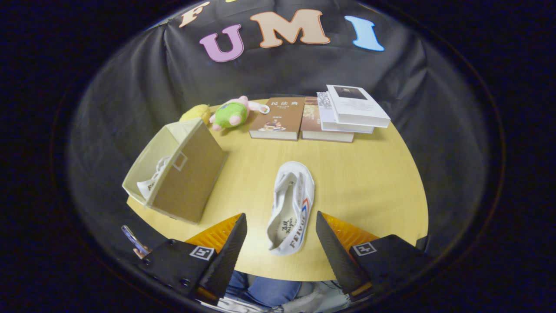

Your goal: Open the storage box then place both shoes into the box .Put the left shoe in first, then the right shoe, with the right side of both shoes facing outward in a uniform manner.

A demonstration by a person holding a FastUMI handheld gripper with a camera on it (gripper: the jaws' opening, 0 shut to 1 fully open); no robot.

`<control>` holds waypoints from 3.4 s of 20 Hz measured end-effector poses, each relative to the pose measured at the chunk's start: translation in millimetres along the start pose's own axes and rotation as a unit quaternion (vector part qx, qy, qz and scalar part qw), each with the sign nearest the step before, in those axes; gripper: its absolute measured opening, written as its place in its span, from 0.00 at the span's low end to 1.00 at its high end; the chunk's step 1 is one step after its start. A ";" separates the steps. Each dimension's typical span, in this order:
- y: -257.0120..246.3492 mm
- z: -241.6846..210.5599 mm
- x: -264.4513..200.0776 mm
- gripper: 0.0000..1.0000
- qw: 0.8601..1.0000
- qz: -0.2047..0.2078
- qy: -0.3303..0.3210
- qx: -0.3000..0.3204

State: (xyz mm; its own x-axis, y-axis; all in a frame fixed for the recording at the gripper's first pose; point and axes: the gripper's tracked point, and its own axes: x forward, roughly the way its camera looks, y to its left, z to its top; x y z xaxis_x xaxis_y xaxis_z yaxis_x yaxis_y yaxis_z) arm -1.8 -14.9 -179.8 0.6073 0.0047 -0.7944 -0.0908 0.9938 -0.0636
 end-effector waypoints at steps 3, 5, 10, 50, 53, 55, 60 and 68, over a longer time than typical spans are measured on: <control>-17.5 -19.5 21.7 0.95 1.000 -0.020 0.018 -0.004; -26.3 -28.8 36.3 0.93 0.999 -0.029 0.028 -0.006; -29.3 -38.7 60.5 0.78 0.998 -0.045 0.038 -0.017; 2.1 -31.0 120.5 0.05 0.982 0.010 0.003 0.190; 30.6 -17.5 102.4 0.05 0.976 0.055 -0.001 0.209; 50.2 -4.0 85.1 0.05 0.976 0.072 -0.008 0.208; 118.9 32.2 30.0 0.05 0.978 0.122 -0.028 0.166; 242.9 82.1 -16.5 0.05 0.966 0.210 -0.007 0.150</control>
State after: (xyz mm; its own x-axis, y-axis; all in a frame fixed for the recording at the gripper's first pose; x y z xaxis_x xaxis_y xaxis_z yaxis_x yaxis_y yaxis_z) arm 30.9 235.5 -132.6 0.5781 0.4131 -0.7037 -0.1005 0.8918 0.4410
